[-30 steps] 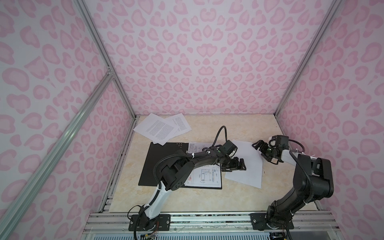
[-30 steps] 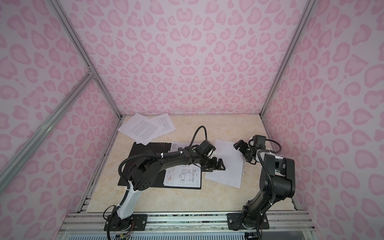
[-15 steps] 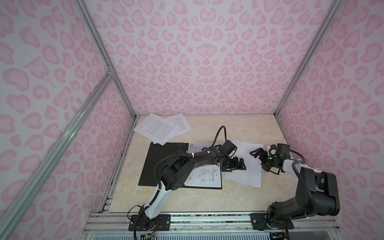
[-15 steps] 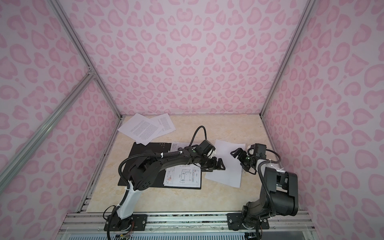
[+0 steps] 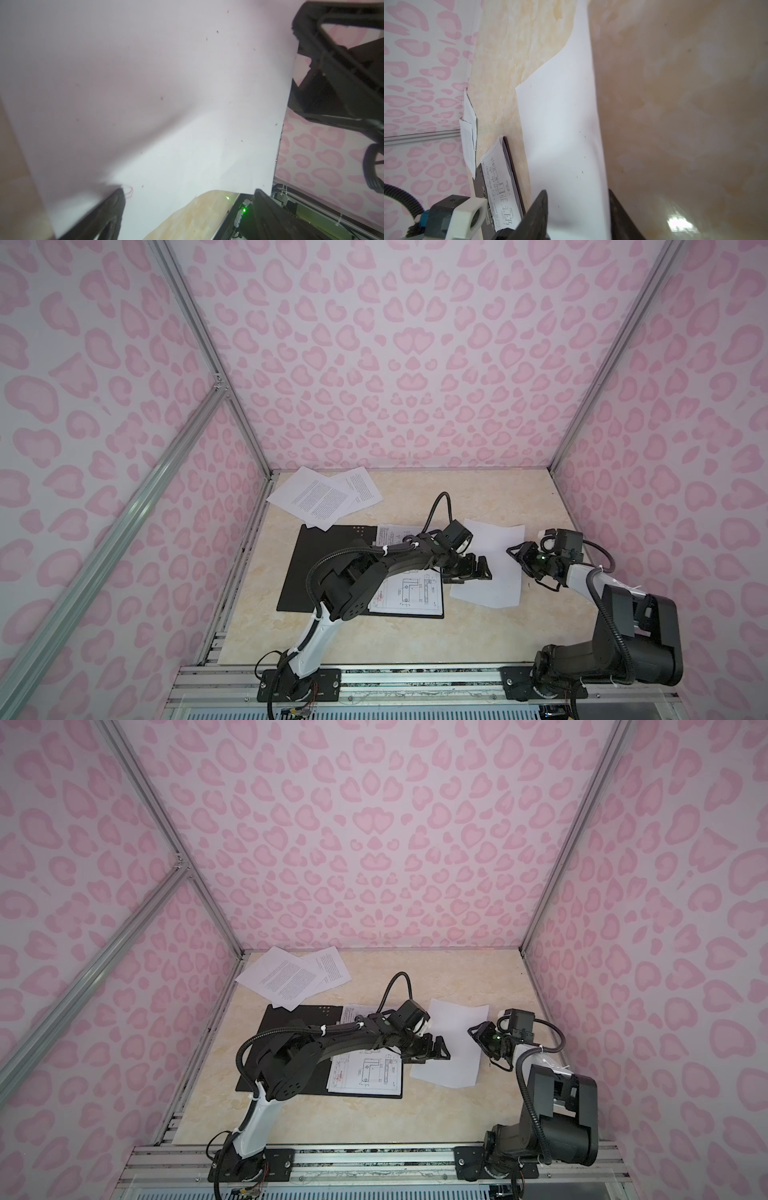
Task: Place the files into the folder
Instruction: 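Pinch the blank sheet's edge with the right gripper and lift it upright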
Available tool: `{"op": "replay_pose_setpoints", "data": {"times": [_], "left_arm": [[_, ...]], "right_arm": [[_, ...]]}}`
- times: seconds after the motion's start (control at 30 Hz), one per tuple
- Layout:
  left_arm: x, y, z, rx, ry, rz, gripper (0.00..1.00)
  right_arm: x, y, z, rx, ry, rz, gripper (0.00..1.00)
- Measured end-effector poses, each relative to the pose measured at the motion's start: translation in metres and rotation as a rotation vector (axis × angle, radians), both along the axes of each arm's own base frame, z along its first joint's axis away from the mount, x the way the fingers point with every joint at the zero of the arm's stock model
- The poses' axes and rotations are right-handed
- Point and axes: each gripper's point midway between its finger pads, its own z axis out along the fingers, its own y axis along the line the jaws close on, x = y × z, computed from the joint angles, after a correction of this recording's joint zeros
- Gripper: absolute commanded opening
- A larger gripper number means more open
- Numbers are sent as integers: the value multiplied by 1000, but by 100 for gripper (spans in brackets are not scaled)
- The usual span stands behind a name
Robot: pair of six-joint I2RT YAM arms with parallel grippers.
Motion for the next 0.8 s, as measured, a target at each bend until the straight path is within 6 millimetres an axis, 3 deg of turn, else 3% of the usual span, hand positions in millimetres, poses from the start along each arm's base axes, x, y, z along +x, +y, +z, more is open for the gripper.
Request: {"op": "replay_pose_setpoints", "data": {"times": [0.23,0.47,0.63,0.8], "left_arm": [[2,-2,5,-11,-3,-3,97],[15,0,18,38,-63,1,98],[20,-23,62,-61,-117,-52,97],[9,-55,137,-238,-199,-151,98]], "right_arm": [[-3,-3,-6,-25,16,-12,2],[-6,-1,13,-73,-17,0,0],[-12,-3,33,-112,-48,-9,0],[-12,-6,71,-163,-133,-22,0]]}}
